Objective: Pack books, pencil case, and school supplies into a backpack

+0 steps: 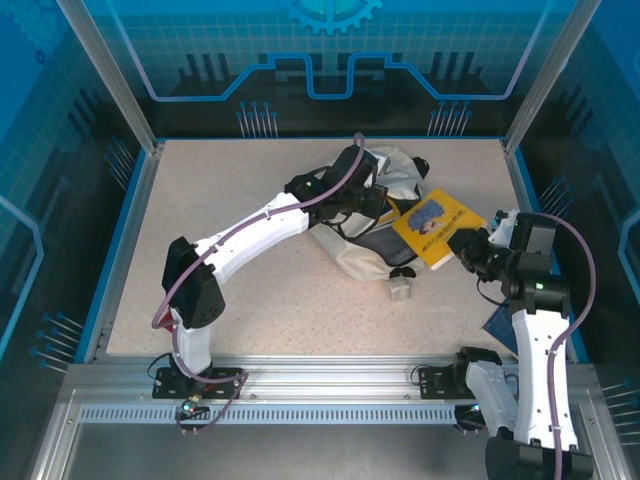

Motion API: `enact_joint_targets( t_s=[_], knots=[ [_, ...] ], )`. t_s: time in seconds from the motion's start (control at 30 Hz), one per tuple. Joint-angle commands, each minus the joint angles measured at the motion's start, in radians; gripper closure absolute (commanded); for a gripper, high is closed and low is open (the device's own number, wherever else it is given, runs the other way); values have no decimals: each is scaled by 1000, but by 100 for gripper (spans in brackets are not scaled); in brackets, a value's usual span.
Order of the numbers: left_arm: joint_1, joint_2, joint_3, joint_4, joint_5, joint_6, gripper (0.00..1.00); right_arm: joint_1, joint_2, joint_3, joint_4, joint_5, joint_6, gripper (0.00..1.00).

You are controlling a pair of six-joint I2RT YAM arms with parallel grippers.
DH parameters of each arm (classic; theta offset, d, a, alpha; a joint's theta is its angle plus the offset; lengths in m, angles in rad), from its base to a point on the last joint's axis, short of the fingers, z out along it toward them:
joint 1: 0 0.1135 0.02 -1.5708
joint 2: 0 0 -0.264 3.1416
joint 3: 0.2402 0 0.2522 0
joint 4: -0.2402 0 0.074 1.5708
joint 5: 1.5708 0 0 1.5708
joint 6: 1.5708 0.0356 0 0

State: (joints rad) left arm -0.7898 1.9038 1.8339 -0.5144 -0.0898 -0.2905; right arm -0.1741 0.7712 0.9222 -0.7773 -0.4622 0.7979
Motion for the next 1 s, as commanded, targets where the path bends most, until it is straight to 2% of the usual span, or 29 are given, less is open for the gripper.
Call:
enact_joint_targets(
  t_s=[0.0,0.23,0.43,0.63,0.77,0.97],
  knots=[
    [-8,-81,-28,152,22,-20,98,55,17,-36,195,-110,79,88],
    [-8,-80,-25,147,32,-37,98,182,111,-121,444,-55,234,88],
    [-8,-48,19,130,52,-60,98,228,185,-186,627,12,358,88],
    [-8,-45,20,116,52,-65,98,261,258,-250,912,42,454,88],
    [-8,-51,22,109,45,-65,98,297,333,-235,925,124,443,88],
    [-8,-48,36,97,34,-74,97,355,531,-213,982,181,481,84]
  ],
)
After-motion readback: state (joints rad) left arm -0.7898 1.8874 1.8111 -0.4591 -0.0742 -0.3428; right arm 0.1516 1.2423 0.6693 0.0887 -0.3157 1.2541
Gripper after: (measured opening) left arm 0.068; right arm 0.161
